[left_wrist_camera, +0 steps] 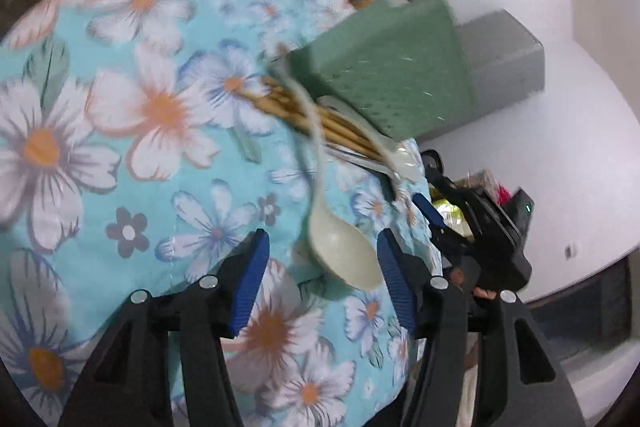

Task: Organize utensils

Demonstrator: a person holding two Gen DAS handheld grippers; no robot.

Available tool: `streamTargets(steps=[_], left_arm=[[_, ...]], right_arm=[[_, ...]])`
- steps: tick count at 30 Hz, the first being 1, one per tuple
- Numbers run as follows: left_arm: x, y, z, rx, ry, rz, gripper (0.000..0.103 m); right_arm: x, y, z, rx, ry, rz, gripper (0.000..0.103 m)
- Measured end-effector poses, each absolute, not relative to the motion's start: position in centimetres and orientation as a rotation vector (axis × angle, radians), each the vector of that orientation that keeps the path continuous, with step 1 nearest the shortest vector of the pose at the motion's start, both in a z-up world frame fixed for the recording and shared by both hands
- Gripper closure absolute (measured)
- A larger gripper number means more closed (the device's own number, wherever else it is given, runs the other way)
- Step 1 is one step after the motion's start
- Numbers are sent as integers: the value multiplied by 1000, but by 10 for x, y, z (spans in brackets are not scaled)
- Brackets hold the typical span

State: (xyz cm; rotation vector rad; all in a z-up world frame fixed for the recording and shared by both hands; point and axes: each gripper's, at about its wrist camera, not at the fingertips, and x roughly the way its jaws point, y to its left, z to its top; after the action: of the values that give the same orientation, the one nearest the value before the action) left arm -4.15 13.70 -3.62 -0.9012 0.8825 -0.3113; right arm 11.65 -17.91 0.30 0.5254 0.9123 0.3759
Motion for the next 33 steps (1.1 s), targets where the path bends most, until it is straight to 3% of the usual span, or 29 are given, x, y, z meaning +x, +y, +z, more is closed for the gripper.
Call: streamTargets(steps=[11, 13, 15, 17, 20, 33], left_arm=[[-19, 97, -31, -770, 792, -214, 51], [-17, 90, -29, -726, 790, -182, 57], [-18, 91, -30, -728, 796, -162, 66], [-21, 100, -34, -776, 800, -159, 75], [-23, 114, -40, -854, 806, -169, 90], [-53, 115, -32, -824, 810, -177, 96]], right_arm=[[128, -179, -10, 601, 948, 384, 49], [130, -182, -13, 611, 943, 373, 52], [130, -186, -13, 611, 929, 361, 71], [128, -193, -11, 633, 909, 369, 78], [125, -200, -7, 658, 885, 387, 81], [109, -209, 18, 610, 791, 402, 82]])
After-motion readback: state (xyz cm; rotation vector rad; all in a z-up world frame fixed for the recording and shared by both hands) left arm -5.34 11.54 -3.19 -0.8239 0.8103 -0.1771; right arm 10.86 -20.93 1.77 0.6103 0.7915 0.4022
